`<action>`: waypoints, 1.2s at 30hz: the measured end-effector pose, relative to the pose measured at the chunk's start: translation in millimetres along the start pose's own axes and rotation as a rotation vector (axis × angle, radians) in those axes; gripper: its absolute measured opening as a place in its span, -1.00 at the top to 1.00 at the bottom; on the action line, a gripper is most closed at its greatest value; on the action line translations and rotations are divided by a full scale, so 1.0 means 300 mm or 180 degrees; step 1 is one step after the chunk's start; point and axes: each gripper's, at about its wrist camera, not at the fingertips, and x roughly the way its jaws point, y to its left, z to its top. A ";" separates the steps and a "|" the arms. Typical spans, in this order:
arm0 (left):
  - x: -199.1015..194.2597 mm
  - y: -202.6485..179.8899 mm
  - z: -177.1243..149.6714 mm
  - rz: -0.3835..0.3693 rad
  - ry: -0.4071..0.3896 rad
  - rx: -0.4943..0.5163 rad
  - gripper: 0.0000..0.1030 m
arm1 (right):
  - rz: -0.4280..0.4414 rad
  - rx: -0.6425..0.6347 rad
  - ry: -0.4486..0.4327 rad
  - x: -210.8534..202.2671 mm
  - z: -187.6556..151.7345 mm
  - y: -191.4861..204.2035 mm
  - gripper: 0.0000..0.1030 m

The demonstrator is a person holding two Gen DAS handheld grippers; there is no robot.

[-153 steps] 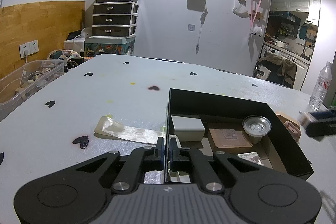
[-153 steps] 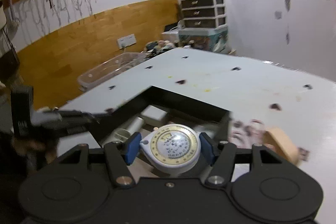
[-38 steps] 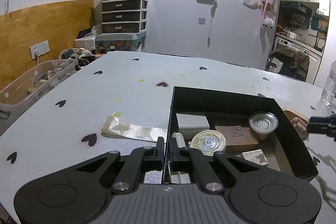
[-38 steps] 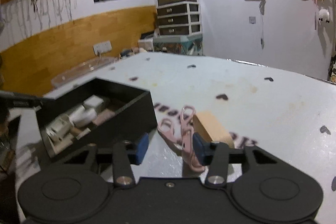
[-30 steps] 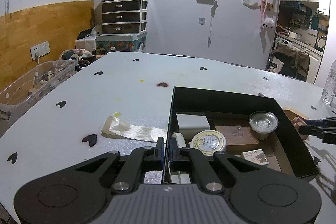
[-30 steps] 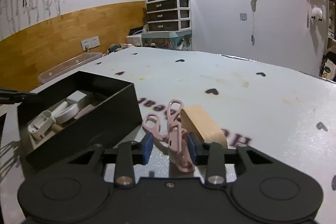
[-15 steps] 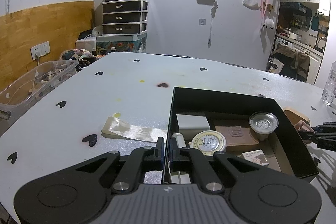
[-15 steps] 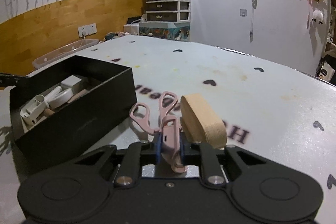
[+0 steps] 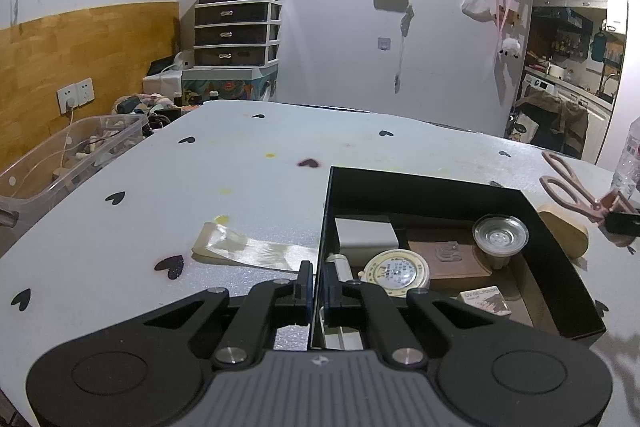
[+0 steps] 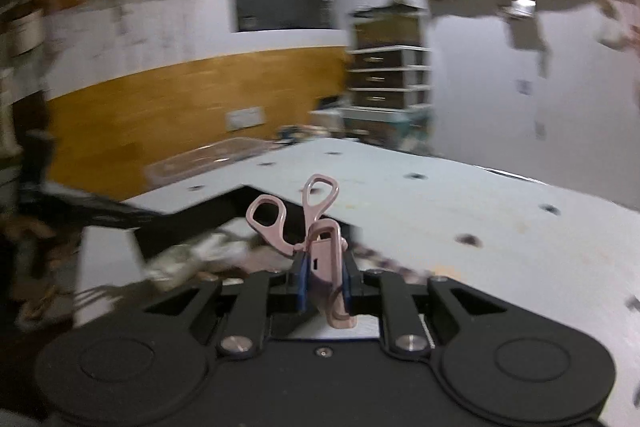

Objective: Organize rigid objects
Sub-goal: 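Carry the pink scissors into the black box and open the right tool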

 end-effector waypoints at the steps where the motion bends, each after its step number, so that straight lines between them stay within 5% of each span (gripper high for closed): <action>1: 0.000 0.002 -0.001 -0.0010 -0.0003 0.0001 0.93 | 0.0093 -0.0047 0.0041 0.009 0.009 0.016 0.67; 14: 0.002 0.023 -0.008 -0.0124 -0.0059 -0.0043 0.92 | 0.0795 -0.0453 0.0690 0.218 0.090 0.143 0.67; 23: 0.003 0.040 -0.014 -0.0215 -0.0091 -0.0057 0.92 | 0.0744 -0.0553 0.1210 0.298 0.084 0.203 0.66; 25: 0.004 0.041 -0.015 -0.0226 -0.0099 -0.0053 0.92 | 0.0769 -0.0457 0.1318 0.301 0.087 0.201 0.59; 27: 0.005 0.044 -0.018 -0.0239 -0.0107 -0.0057 0.92 | 0.0734 -0.0366 0.1360 0.296 0.094 0.197 0.28; 34: 0.004 0.046 -0.023 -0.0256 -0.0123 -0.0064 0.92 | 0.0584 -0.0086 0.1421 0.262 0.119 0.165 0.00; 36: 0.004 0.046 -0.023 -0.0256 -0.0124 -0.0067 0.92 | 0.0579 -0.0028 0.1396 0.245 0.125 0.157 -0.21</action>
